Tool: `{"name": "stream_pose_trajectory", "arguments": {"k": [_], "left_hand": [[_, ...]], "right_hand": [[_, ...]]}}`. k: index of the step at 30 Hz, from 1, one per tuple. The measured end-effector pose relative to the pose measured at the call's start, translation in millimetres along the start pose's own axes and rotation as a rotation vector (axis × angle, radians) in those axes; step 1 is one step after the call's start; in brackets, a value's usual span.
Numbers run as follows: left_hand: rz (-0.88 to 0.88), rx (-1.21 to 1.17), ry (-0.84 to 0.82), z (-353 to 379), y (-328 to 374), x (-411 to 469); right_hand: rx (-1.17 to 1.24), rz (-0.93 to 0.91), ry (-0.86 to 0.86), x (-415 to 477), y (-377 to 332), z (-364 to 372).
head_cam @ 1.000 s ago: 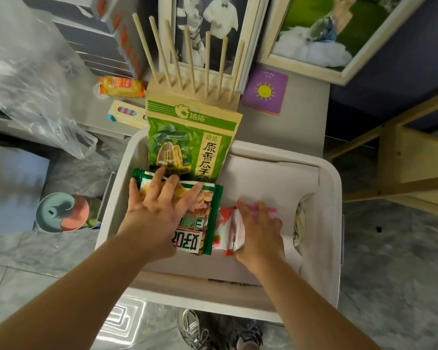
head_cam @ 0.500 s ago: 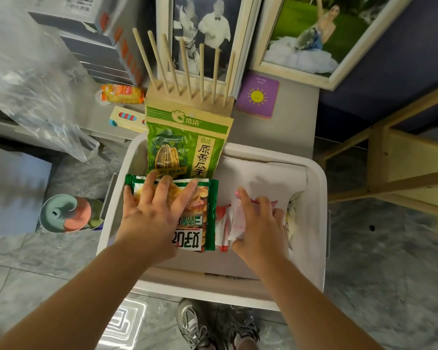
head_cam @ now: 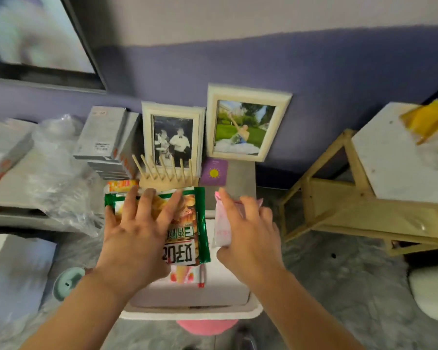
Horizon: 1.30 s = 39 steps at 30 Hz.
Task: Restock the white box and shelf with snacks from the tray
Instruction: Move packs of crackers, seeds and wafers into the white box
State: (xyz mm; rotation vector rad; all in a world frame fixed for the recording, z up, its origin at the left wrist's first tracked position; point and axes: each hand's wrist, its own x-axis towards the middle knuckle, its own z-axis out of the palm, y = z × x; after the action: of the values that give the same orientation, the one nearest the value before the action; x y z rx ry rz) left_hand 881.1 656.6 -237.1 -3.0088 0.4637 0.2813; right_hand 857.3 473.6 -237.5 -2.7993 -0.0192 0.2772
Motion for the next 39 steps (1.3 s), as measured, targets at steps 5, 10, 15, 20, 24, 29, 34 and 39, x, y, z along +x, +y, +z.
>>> {"name": "stream_pose_trajectory", "arguments": {"k": [5, 10, 15, 20, 24, 29, 34, 39], "left_hand": [[0.041, 0.002, 0.082, -82, 37, -11], [0.061, 0.065, 0.105, -153, 88, -17], [0.111, 0.109, 0.199, -201, 158, -22], [0.154, 0.077, 0.267, -226, 247, -23], [0.183, 0.062, 0.285, -239, 317, -22], [0.225, 0.060, 0.305, -249, 382, -14], [0.261, 0.090, 0.292, -256, 422, 6], [0.296, 0.086, 0.279, -256, 452, 48]], "right_hand": [[-0.011, 0.000, 0.092, -25, 6, -79], [-0.024, 0.012, 0.206, -51, 33, -147], [-0.067, 0.039, 0.319, -81, 84, -205], [-0.112, 0.090, 0.376, -119, 154, -254], [-0.152, 0.124, 0.376, -150, 211, -287], [-0.152, 0.171, 0.359, -170, 269, -312], [-0.157, 0.214, 0.364, -166, 312, -321], [-0.143, 0.245, 0.362, -143, 352, -330]]}}
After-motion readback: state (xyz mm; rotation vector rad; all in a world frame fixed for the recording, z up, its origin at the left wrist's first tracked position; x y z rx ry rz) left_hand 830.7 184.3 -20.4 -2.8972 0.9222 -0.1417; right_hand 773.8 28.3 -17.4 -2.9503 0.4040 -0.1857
